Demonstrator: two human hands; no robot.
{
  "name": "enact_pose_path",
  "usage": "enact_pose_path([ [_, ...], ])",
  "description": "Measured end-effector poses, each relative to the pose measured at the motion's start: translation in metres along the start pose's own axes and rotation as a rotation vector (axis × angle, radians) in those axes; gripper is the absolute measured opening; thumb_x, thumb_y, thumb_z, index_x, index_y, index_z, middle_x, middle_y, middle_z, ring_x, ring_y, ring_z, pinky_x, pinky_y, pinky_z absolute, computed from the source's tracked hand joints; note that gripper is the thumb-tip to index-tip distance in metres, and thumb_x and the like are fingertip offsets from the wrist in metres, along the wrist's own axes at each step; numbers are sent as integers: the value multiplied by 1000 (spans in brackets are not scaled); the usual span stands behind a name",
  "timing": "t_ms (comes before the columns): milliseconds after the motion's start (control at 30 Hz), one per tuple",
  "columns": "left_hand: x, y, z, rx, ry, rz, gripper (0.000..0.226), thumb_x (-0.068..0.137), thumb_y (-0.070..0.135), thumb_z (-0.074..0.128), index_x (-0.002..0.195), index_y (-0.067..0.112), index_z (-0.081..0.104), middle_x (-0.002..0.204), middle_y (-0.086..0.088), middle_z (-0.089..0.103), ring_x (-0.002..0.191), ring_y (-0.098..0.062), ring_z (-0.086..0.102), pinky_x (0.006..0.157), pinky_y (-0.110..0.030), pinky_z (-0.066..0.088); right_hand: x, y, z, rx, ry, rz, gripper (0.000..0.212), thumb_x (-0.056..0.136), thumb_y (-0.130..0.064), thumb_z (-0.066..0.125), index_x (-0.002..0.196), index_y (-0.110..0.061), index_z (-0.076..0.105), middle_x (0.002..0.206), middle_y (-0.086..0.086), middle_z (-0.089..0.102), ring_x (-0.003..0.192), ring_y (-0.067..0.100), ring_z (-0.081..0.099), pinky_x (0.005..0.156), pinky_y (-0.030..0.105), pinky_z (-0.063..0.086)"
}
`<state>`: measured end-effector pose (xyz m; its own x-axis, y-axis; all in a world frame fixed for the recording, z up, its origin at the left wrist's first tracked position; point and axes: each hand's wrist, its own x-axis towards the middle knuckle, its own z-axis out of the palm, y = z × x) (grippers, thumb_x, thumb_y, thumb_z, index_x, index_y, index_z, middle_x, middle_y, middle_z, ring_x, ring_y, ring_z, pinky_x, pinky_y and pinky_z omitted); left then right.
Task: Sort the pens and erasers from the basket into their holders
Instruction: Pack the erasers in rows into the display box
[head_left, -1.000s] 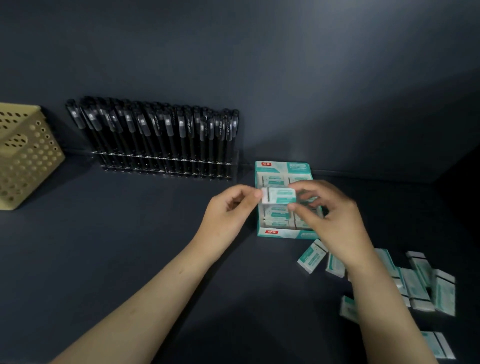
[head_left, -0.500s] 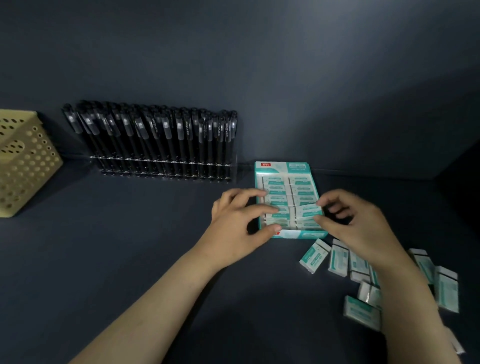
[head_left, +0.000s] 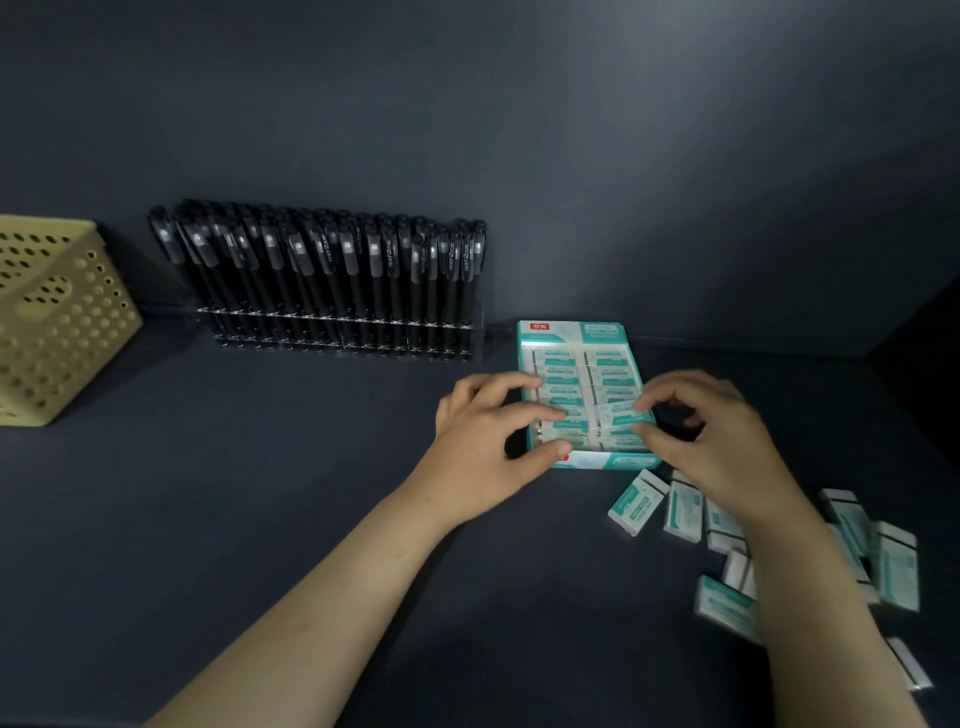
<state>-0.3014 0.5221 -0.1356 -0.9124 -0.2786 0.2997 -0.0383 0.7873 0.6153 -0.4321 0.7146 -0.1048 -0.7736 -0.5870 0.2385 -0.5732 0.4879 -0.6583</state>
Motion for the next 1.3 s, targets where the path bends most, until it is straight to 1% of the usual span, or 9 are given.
enact_pose_path([
  [133,-1,2,-1,2,-3,-3,32,85,53,61,114,41,65,138,25,39,127,-9,22,101,-28,11,3,3,3,98,-10,149,20,74,-5,79,84,-22,74,118,-4,47,97,-13,47,75,-7,29],
  [433,-8,8,5,4,88,43,26,86,45,63,112,39,67,131,22,49,125,-9,29,103,-30,16,-3,-6,-13,234,-11,279,21,79,-19,77,92,-35,72,114,-9,59,100,3,55,79,20,46],
  [567,-18,28,16,-43,139,130,28,84,50,55,103,36,69,121,24,51,122,-7,35,102,-23,17,-22,0,-58,162,-138,241,24,77,-20,79,93,-36,72,105,-9,66,98,6,57,75,20,43],
  [667,-22,45,27,34,93,197,31,83,53,56,104,36,70,125,18,53,123,-10,35,101,-27,18,-40,13,-80,62,-283,280,28,76,-19,80,94,-38,72,103,-11,63,97,1,53,74,15,38],
  [867,-24,54,36,209,-31,260,39,82,61,51,107,38,70,137,13,48,131,-19,33,106,-38,21,-48,31,-81,-47,-402,291,31,77,-29,80,104,-39,69,111,-11,56,103,7,50,76,21,38],
  [1067,-31,50,33,143,6,234,24,78,41,55,97,40,70,134,18,47,130,-15,28,105,-31,11,-47,37,-77,-29,-413,210,27,75,-30,80,98,-37,68,109,-11,57,103,6,51,81,23,39],
  [1167,-37,49,31,174,47,198,28,79,46,54,102,37,68,131,19,47,127,-13,29,103,-35,16,-50,39,-79,95,-372,231,27,72,-26,83,92,-33,65,105,-12,63,104,2,54,80,23,41],
  [1233,-39,48,31,223,76,182,36,79,55,54,103,33,70,128,16,50,125,-14,30,101,-36,19,-53,40,-79,168,-339,232,29,71,-24,84,87,-32,61,100,-11,67,96,-4,57,81,24,43],
  [1300,-38,48,31,267,80,185,40,77,60,53,99,31,71,126,14,52,123,-15,32,100,-37,21,-57,37,-78,253,-321,227,30,73,-17,82,88,-27,58,92,-8,70,77,-9,57,72,20,44],
])
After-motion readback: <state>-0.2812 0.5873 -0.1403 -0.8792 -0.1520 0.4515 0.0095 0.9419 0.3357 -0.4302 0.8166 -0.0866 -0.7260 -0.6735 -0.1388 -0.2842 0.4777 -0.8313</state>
